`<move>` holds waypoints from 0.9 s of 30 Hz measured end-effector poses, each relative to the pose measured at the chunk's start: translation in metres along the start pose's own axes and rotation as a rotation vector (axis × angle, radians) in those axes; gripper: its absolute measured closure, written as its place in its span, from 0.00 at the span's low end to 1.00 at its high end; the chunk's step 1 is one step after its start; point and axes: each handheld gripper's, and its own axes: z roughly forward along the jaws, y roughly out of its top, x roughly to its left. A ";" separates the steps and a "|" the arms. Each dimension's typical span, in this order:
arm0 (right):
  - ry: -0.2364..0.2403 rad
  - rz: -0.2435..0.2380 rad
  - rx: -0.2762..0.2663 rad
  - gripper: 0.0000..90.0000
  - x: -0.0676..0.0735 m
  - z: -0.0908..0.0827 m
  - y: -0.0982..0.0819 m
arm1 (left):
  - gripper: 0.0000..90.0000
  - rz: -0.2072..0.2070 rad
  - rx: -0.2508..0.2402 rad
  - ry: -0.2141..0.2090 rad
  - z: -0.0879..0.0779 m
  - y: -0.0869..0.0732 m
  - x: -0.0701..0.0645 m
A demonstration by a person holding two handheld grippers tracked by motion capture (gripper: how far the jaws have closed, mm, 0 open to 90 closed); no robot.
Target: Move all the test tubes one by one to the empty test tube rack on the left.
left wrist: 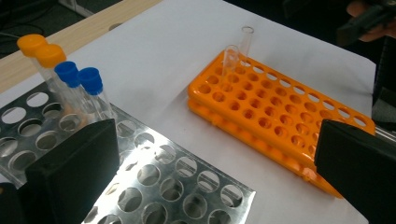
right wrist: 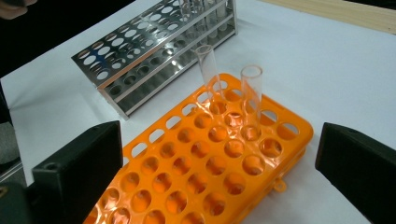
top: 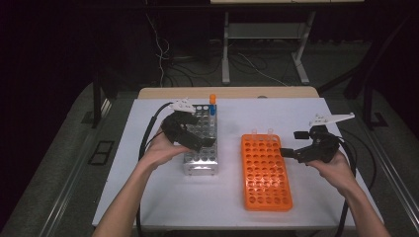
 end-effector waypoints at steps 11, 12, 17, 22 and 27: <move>-0.017 -0.006 0.049 0.01 -0.014 0.021 0.011 | 0.00 -0.008 -0.025 -0.006 -0.010 -0.018 -0.013; -0.021 -0.006 0.057 0.00 -0.016 0.024 0.011 | 0.00 -0.004 -0.024 -0.005 -0.011 -0.019 -0.014; -0.017 -0.017 0.084 0.06 -0.022 0.035 0.011 | 0.00 -0.015 -0.039 -0.008 -0.014 -0.028 -0.017; -0.024 -0.029 0.112 0.15 -0.026 0.044 0.010 | 0.00 -0.022 -0.047 -0.011 -0.017 -0.037 -0.020; -0.042 -0.046 0.124 0.23 -0.029 0.051 0.009 | 0.00 -0.027 -0.052 -0.012 -0.020 -0.044 -0.024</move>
